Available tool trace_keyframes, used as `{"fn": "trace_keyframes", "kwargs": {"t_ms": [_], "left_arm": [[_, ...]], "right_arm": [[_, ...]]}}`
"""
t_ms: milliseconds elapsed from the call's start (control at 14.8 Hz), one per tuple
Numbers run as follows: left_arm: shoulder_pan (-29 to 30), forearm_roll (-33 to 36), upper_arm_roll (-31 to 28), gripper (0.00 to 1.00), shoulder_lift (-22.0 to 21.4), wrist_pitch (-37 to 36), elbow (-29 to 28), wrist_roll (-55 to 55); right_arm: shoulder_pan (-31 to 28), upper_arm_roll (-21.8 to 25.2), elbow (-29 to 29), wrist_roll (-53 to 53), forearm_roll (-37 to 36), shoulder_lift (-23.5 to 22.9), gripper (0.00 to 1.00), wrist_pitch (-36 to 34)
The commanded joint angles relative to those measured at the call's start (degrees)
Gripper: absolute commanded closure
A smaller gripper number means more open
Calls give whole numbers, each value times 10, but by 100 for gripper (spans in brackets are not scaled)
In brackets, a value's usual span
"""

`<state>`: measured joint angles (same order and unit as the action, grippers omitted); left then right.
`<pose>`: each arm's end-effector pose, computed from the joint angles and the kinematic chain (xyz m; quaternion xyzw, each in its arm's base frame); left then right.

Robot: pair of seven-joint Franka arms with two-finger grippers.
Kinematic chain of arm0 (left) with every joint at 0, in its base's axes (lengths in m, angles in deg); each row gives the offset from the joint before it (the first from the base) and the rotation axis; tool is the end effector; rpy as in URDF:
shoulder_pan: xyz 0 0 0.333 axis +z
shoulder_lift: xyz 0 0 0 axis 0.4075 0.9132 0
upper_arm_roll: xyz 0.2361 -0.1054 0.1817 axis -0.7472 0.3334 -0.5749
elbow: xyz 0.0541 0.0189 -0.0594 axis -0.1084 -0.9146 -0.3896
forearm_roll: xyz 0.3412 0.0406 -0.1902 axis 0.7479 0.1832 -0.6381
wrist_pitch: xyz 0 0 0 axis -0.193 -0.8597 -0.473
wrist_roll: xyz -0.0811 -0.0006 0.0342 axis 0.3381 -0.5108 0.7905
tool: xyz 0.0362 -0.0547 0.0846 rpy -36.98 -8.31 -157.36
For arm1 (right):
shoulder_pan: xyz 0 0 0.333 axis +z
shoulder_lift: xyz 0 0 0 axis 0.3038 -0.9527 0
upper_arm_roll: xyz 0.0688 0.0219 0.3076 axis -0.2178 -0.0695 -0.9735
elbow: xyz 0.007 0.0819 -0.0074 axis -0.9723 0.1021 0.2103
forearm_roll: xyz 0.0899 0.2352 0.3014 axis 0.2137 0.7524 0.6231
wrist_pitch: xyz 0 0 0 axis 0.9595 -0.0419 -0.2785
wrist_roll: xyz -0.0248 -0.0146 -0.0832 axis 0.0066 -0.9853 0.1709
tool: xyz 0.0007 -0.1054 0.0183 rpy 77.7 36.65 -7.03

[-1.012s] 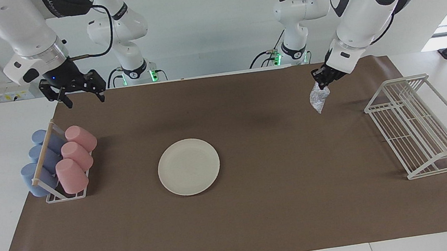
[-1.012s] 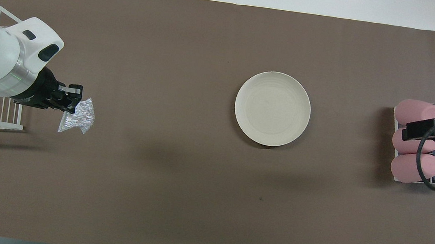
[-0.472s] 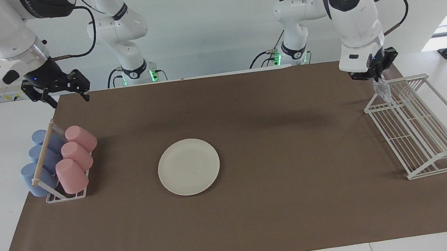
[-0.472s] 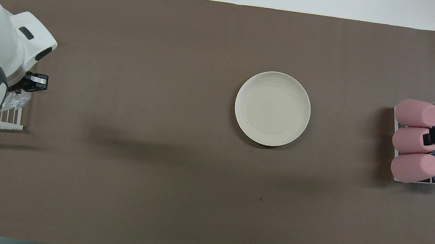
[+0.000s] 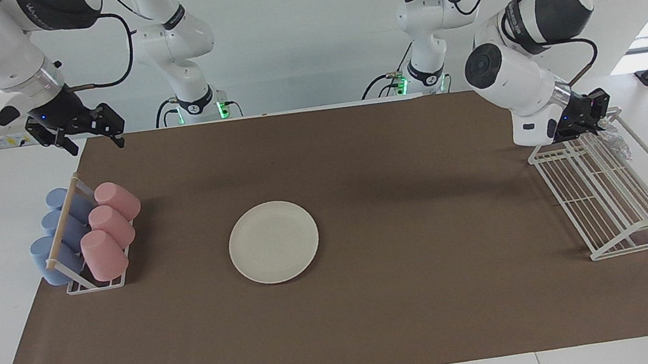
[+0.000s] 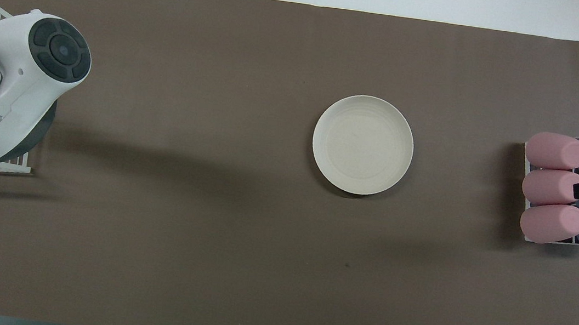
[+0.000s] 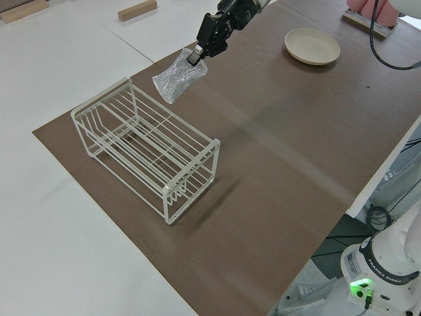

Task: Wipe plate with sponge

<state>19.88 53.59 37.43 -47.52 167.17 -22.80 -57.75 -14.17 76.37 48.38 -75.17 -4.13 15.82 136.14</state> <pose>0.5882 -0.0485 0.4819 -0.8686 -0.0100 -0.0806 0.4888 0.5280 -0.0551 0.6136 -0.9988 -0.0012 0.0463 0.0186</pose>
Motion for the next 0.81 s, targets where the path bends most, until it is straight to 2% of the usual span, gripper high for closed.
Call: {"fn": "trace_keyframes", "kwargs": {"t_ms": [0,270,472,742], "left_arm": [[21,69,1,100,-12,48,-62,-88],[23,72,1,100,3,57,-69,-144],[42,70,2,100,10,95,-88,-185],[62,65,3,100,14,127,-88,-189]], "right_arm": [[3,0,-11,12,0,-7,0,0],[0,1,-11,11,0,-7,0,1],[0,1,-11,12,0,-6,0,-3],[3,0,-11,27,1,-6,0,-3]]}}
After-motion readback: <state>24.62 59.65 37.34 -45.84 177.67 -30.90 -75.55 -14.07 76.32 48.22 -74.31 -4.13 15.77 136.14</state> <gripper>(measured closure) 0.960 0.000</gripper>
